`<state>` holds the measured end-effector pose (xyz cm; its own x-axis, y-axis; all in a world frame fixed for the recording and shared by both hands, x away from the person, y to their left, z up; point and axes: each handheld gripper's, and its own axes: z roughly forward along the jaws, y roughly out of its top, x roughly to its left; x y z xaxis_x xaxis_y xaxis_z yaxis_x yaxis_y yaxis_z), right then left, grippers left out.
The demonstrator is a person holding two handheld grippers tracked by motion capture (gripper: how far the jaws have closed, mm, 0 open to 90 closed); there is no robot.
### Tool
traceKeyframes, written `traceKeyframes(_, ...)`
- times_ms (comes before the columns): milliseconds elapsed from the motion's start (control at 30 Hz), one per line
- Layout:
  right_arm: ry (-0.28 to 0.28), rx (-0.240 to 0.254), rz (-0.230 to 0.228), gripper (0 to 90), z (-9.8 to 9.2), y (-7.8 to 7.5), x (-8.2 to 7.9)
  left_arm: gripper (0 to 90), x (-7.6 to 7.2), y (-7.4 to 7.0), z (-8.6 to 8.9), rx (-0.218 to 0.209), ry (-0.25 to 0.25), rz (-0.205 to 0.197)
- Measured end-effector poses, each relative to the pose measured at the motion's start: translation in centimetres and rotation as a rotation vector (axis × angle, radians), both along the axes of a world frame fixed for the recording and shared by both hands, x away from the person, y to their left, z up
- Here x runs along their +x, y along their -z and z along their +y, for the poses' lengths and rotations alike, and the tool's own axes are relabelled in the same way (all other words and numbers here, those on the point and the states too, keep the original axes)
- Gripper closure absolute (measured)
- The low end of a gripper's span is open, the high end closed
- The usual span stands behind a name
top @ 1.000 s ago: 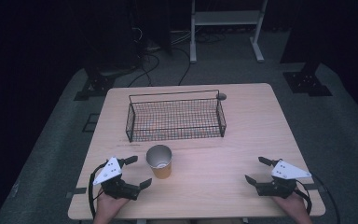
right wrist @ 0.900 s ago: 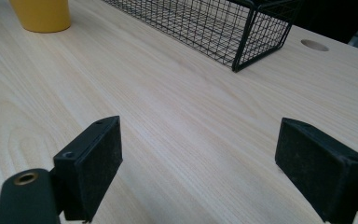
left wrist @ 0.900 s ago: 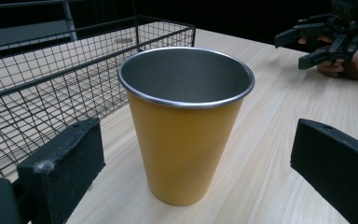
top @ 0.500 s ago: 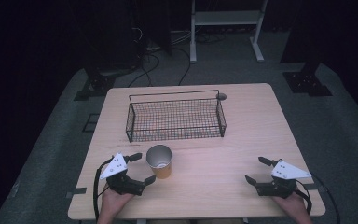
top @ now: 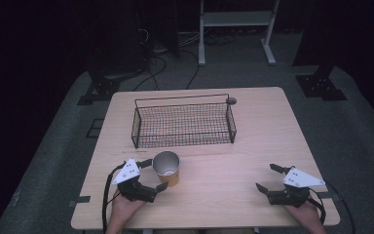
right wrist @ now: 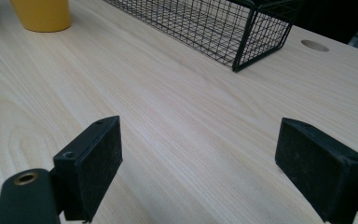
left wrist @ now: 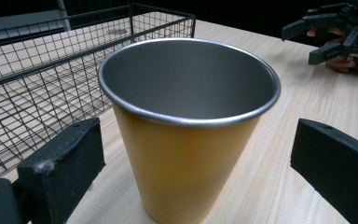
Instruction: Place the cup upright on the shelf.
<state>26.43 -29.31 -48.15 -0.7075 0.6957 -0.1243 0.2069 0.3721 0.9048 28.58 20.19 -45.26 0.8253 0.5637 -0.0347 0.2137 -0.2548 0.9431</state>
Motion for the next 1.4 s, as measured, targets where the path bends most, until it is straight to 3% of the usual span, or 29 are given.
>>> traceKeyframes(200,0.001,0.0,0.0,13.8,0.0,0.0,0.0,1.7,0.6,0.0,-0.6,0.025,-0.005,0.005)
traceKeyframes(1133,-0.001,0.001,0.001,13.8,0.0,0.0,0.0,1.7,2.3,0.1,-2.4,0.014,-0.006,0.016)
traceKeyframes(1233,-0.002,0.001,0.0,13.8,0.0,0.0,0.0,4.4,2.3,0.1,-2.5,-0.003,0.004,0.011)
traceKeyframes(1400,-0.001,0.004,0.002,13.8,0.0,0.0,0.0,9.8,2.5,0.0,-2.6,0.006,0.019,0.007)
